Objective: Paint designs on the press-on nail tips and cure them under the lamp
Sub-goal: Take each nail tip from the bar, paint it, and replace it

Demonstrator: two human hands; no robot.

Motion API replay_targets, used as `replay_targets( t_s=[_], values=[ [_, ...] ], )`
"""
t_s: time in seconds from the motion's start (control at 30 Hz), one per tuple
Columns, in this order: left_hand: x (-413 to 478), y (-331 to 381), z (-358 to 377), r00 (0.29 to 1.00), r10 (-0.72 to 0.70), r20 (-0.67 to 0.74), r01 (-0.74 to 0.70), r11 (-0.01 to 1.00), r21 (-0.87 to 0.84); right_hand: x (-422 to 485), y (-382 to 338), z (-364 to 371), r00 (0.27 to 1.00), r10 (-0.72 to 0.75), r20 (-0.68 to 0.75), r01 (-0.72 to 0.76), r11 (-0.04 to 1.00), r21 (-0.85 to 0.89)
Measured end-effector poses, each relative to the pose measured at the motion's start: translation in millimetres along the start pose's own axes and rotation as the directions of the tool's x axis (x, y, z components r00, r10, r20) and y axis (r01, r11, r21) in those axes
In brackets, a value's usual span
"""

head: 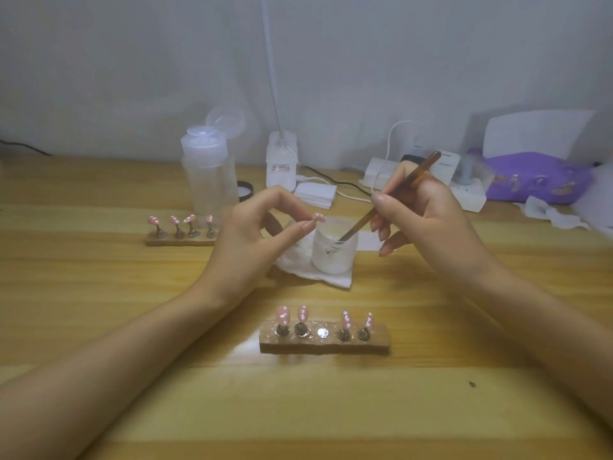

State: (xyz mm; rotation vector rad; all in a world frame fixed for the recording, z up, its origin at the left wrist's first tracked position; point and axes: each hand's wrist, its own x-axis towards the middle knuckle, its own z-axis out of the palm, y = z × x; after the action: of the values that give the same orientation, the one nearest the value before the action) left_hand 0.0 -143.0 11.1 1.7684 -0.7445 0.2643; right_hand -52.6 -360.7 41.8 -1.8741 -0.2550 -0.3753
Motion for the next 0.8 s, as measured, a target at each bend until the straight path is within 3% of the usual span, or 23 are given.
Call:
replay_targets(
  t_s=[0.13,0.33,0.47,0.8],
  values=[
    [0,0,0,1.000,-0.014,0.006,0.014,1.000,0.007,-3,4,5,0.998,0.052,-0.030,-0.050,0.996,0.068],
    [-1,-1,0,0.999,-0.041,0.005,0.041,0.999,0.017,-3,12,2,0.962,0.147,-0.228,-0.069,0.946,0.317],
    [-1,-2,1,0.999,-0.043,0.007,0.043,0.998,0.040,-5,18,5,0.945,0.217,-0.244,-0.092,0.894,0.439],
    [-1,-7,0,0.999,-0.045,0.020,0.044,0.996,0.082,-8,24,4,0.934,0.284,-0.217,-0.130,0.835,0.535]
  ],
)
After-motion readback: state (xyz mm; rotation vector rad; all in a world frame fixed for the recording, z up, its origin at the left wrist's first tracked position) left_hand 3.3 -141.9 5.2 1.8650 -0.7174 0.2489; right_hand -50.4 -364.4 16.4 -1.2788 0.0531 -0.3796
